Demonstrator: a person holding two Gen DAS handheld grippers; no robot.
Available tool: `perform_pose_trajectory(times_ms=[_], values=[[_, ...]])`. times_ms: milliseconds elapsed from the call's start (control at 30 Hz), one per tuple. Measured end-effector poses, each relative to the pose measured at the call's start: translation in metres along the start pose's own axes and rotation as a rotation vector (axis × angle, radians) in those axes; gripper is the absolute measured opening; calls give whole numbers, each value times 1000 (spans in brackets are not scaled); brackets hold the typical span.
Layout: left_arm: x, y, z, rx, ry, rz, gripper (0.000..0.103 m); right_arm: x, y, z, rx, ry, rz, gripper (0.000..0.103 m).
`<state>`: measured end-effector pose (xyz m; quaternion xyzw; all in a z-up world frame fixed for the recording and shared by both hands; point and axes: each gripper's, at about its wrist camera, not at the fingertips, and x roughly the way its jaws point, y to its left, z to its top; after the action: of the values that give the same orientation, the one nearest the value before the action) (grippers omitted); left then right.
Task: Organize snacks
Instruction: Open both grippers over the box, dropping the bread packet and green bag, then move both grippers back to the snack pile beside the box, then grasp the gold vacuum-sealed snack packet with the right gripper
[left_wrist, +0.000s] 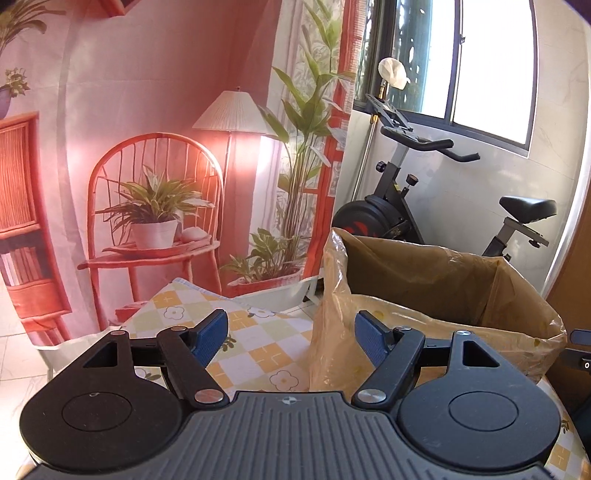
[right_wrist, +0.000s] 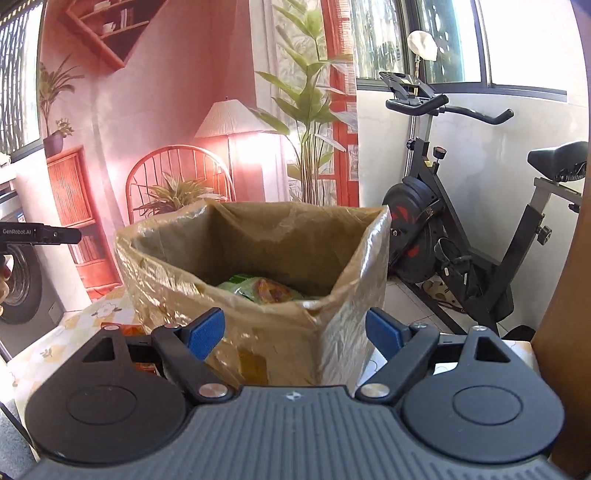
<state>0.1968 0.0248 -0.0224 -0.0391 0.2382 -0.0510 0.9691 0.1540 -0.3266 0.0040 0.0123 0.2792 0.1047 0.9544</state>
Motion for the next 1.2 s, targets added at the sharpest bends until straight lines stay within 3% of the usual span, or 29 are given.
perform_pose_trajectory(times_ms=[167, 300, 533, 767, 967, 1100, 1200], values=[[2, 14, -33, -104, 61, 70, 78, 9, -15, -55, -15, 82, -7, 85], [6, 9, -58, -121, 116, 104, 78, 23, -20, -100, -63, 176, -8, 78], [16, 4, -93, -114, 224, 123, 77, 42, -25, -147, -90, 268, 19, 77], [18, -11, -103, -63, 244, 101, 77, 57, -38, -160, -42, 317, 33, 77], [22, -22, -119, -44, 292, 69, 77, 56, -33, -165, -63, 304, 24, 76], [24, -26, -126, -20, 316, 35, 76, 53, -32, -165, -64, 290, -11, 57], [29, -28, -135, 8, 354, -11, 72, 49, -32, -165, -49, 283, -7, 55]])
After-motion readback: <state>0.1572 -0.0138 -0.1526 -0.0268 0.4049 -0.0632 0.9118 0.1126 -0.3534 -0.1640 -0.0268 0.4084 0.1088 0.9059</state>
